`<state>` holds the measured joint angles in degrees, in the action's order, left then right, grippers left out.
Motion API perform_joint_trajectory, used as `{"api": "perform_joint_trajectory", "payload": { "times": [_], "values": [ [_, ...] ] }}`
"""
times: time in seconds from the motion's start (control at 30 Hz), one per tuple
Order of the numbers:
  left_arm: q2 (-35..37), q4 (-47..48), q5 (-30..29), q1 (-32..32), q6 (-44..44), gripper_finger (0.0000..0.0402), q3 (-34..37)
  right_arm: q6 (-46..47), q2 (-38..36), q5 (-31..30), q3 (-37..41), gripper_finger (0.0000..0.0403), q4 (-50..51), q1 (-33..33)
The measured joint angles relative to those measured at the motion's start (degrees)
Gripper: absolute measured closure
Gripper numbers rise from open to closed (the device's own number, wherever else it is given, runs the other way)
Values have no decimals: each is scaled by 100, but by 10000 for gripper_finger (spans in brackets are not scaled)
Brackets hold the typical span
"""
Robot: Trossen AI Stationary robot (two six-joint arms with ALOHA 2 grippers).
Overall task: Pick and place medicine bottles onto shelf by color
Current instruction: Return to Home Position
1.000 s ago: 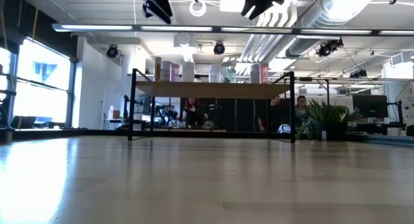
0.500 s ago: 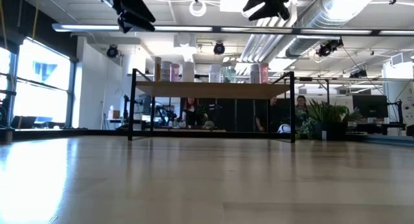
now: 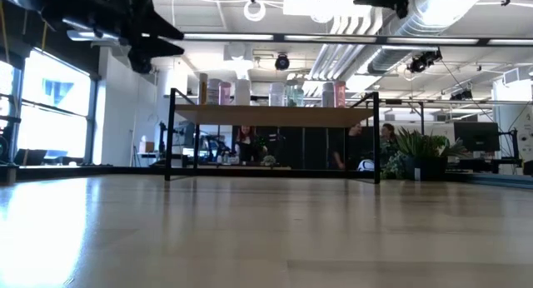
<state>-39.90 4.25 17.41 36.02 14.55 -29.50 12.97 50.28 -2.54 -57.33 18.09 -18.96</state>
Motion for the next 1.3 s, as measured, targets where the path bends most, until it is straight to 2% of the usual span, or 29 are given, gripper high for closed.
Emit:
{"api": "perform_joint_trajectory", "payload": {
  "times": [0.2, 0.43, 0.6, 0.83, 1.03, 1.3],
  "values": [
    [251, -901, -149, -335, 183, 236, 737, 214, -1051, 0, 651, 206, -13, 0],
    [252, -1693, -306, -618, 108, 238, 1239, 381, -2331, -52, 1652, 206, -130, 0],
    [254, -2632, -363, -886, 166, 238, 1855, 786, -3162, -33, 2295, 206, -183, 0],
    [263, -3887, -818, -1262, 483, 238, 2796, 1179, -4030, 108, 3164, 206, -434, 0],
    [267, -4030, -953, -1565, 219, 238, 2877, 1405, -4426, 433, 4219, 206, -1471, 0],
    [265, -4022, -1042, -1741, -61, 239, 2877, 1654, -4480, 744, 5585, 206, -3287, 0]
  ]
}}
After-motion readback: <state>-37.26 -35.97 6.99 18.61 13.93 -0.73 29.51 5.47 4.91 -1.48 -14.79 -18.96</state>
